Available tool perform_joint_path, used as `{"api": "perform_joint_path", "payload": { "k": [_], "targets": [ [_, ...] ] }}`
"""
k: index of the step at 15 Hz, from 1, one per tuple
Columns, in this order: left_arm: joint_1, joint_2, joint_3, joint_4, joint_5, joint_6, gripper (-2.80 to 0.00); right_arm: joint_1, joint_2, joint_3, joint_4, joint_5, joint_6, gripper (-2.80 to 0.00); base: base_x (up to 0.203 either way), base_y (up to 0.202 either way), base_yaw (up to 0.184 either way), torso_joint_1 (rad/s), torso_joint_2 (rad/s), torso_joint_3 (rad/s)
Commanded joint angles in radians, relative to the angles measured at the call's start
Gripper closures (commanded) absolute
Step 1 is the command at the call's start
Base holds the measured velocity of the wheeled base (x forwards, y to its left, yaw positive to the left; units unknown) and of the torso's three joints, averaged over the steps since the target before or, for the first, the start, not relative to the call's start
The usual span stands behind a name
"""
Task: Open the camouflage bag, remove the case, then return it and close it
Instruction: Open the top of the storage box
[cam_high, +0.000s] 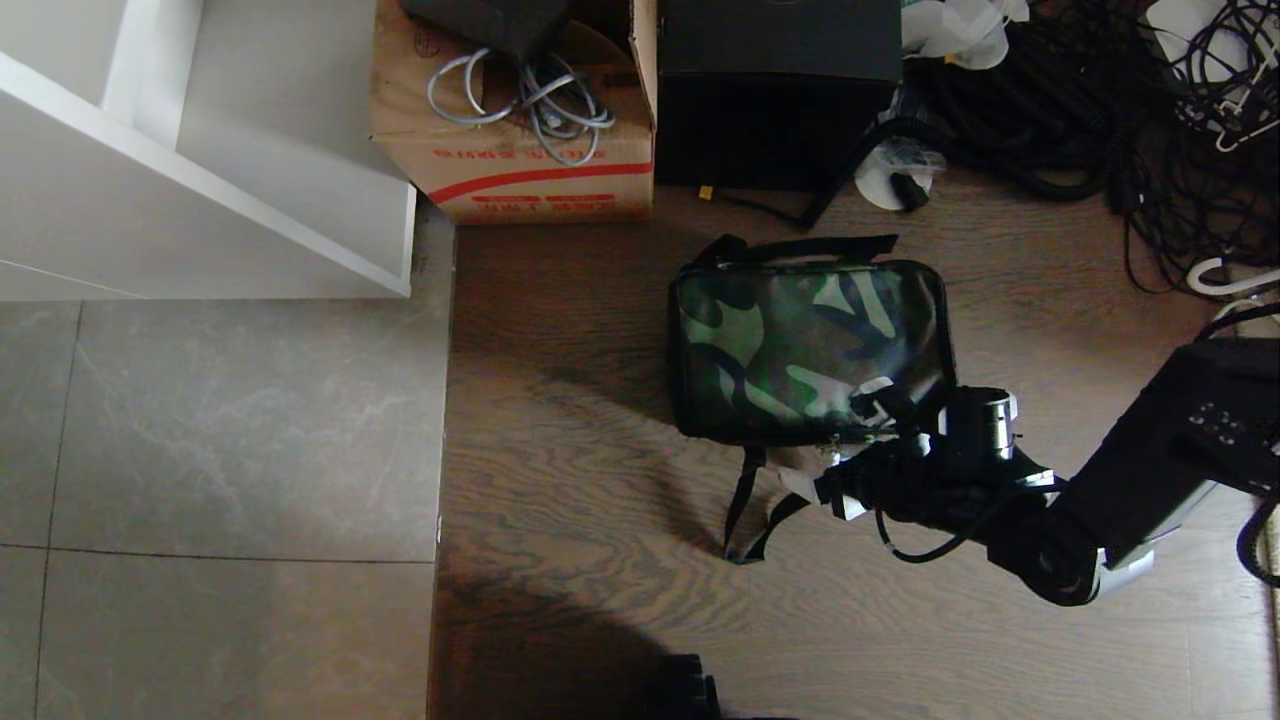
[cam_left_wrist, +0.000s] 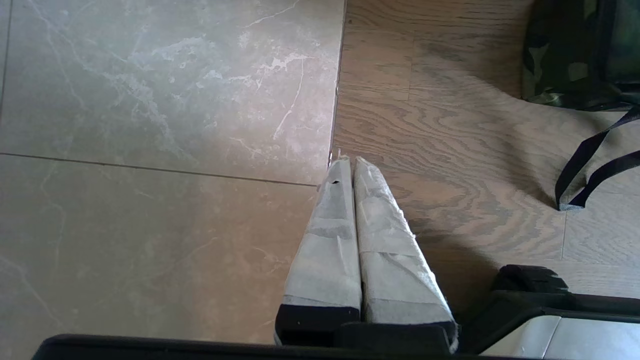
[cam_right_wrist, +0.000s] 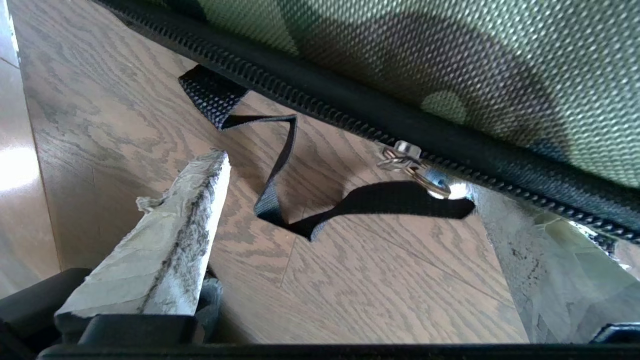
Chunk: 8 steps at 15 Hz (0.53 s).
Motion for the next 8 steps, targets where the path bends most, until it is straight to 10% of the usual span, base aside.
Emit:
{"api": "perform_joint_path", "payload": {
  "k": [1,5,6,8],
  "targets": [
    [-0.001,0.0,0.008,0.0,0.001,-0.001,0.0,0.002,0.029,0.0,-0.027,0.001,-0.001,-2.8,0.0,0.0,0.0,0.0,0.0,0.0],
    [0.0,0.0,0.008,0.0,0.001,-0.001,0.0,0.0,0.057,0.0,-0.079,0.0,-0.001,-2.73,0.0,0.0,0.0,0.0,0.0,0.0],
    [-0.001,0.0,0.008,0.0,0.001,-0.001,0.0,0.001,0.066,0.0,-0.099,-0.001,-0.001,0.0,0.0,0.0,0.0,0.0,0.0,0.0],
    [-0.001,0.0,0.008,0.0,0.001,-0.001,0.0,0.002,0.078,-0.007,-0.124,-0.002,-0.003,0.0,0.0,0.0,0.0,0.0,0.0,0.0]
  ]
}}
